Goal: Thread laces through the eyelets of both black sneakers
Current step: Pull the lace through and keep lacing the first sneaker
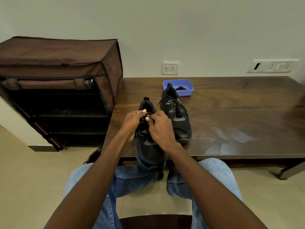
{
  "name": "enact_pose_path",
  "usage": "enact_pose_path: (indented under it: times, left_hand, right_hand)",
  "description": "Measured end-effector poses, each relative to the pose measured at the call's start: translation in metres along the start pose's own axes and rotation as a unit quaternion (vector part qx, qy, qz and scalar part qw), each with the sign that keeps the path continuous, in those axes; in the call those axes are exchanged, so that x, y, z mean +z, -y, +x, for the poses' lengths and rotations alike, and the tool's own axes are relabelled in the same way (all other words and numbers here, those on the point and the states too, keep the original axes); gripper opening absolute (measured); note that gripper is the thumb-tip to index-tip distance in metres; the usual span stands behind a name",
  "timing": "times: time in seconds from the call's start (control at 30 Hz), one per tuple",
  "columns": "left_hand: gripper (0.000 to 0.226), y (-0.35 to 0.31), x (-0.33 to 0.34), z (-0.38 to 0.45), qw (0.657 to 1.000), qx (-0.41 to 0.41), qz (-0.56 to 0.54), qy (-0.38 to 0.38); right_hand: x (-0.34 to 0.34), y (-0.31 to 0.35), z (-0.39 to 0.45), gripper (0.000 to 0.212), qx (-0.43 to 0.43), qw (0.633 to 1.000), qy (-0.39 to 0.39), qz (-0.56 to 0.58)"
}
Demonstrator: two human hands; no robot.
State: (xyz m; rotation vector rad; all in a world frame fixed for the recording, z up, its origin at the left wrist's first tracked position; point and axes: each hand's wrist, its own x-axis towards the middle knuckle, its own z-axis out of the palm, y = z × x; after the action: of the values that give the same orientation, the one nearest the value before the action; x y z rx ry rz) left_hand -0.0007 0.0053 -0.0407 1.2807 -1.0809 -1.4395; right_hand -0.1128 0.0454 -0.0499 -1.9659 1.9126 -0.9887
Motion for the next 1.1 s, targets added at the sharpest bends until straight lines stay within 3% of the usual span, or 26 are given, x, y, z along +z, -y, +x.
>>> enact_pose_path:
  times: [0.23,0.57,0.67,0.73,1.1]
  left_hand:
    - [0.024,-0.004,-0.004,0.011,0.996,0.03,0.071,-0.04]
    - [0.026,-0.015,0.001,0.028,0.987,0.055,0.121,-0.091]
    - [0.03,-0.013,0.0,0.038,0.98,0.061,0.161,-0.1]
    - [0.034,-0.013,-0.001,0.043,0.971,0.064,0.208,-0.103]
    - [0.031,-0.008,0.008,0.059,0.918,0.085,0.34,-0.186]
  right_hand:
    - [-0.014,0.007,0.001,0.025,0.012,0.999,0.002,-0.033]
    - [-0.048,0.017,-0.01,0.017,0.082,0.971,0.178,-0.14]
    - [-0.058,0.022,-0.017,0.011,0.086,0.952,0.231,-0.18]
    - [-0.06,0.024,-0.021,0.017,0.086,0.943,0.254,-0.196]
    - [-0.051,0.024,-0.037,0.029,-0.004,0.898,0.288,-0.332]
